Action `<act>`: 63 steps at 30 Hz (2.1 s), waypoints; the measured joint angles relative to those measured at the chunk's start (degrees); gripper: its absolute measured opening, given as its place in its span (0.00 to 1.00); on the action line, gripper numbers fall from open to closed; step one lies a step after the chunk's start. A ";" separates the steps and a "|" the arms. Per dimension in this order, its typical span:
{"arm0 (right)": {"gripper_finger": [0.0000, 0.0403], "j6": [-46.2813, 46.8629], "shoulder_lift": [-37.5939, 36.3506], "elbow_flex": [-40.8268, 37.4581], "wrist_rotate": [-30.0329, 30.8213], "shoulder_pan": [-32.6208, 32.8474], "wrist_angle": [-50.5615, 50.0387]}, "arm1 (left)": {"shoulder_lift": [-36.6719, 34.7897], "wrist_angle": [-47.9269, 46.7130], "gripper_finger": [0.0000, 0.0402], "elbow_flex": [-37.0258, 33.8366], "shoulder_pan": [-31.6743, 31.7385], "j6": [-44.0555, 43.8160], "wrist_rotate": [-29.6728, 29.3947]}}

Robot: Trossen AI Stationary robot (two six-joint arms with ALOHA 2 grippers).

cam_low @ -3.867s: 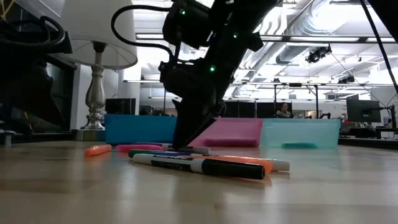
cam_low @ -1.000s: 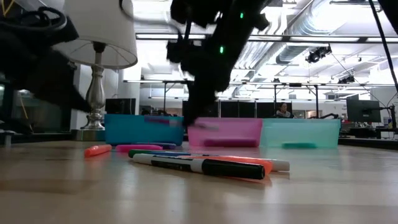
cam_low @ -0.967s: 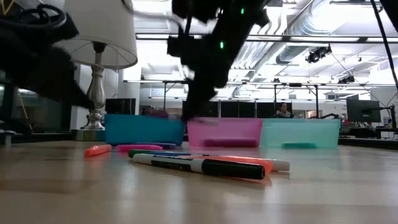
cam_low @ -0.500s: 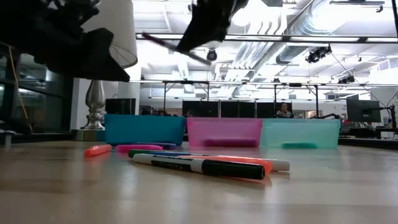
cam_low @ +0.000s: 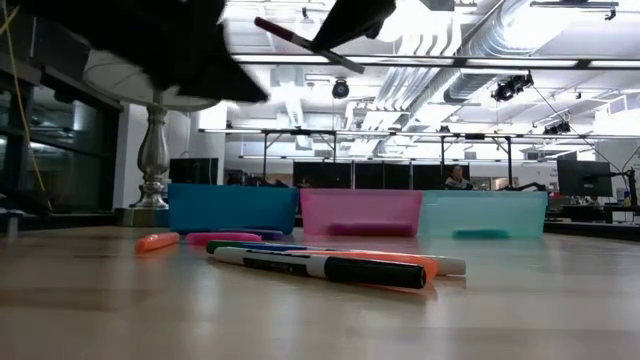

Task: Pick & Place Markers
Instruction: Put the dark pink dry erase marker into the dark blue bin

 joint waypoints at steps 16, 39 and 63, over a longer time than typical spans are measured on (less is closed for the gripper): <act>0.04 1.74 -4.05 0.00 7.47 6.16 -4.88 | 0.00 28.34 0.36 -0.01 13.29 24.76 23.93; 0.04 7.51 -5.01 0.00 13.40 6.59 -11.78 | 0.00 34.63 0.36 -0.01 16.99 29.80 36.52; 0.04 -1.63 -36.23 -49.12 22.08 15.41 45.68 | 0.00 36.32 0.36 0.00 20.75 26.44 44.41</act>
